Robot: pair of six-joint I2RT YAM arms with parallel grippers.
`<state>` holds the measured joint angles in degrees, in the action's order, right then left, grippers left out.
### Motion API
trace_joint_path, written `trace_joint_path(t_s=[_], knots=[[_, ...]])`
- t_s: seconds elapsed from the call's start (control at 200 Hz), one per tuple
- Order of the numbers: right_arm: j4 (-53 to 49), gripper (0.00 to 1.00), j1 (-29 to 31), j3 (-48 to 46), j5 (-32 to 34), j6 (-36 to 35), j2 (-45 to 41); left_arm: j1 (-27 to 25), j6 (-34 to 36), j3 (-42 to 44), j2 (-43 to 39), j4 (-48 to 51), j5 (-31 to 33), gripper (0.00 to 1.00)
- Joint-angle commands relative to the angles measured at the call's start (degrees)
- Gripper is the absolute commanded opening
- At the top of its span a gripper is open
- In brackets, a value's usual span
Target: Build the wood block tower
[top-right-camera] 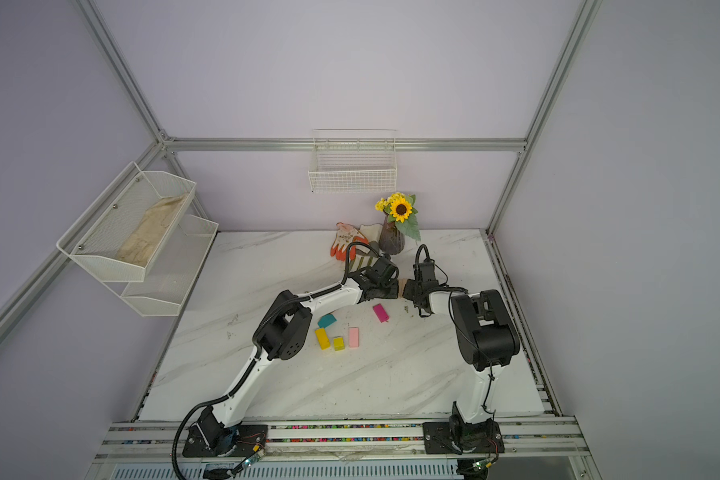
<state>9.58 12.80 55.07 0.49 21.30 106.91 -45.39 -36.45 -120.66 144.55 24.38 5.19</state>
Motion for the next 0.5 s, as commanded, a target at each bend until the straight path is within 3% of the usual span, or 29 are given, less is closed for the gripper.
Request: trace_joint_path(t_s=[0.0,0.38,0.495], knots=[[-1.4,0.28,0.7,1.4,0.0,-0.6,0.9,0.4,-0.7,-4.7,1.8,-0.1,-1.3,0.17],[-1.0,0.3,0.5,0.5,1.6,1.3,-0.5,0.5,-0.7,1.8,-2.7,-2.8,0.8,0.17],[0.1,0.31,-1.9,0.5,0.2,1.8,-0.6,0.5,-0.7,4.2,-4.7,-3.9,2.0,0.17]])
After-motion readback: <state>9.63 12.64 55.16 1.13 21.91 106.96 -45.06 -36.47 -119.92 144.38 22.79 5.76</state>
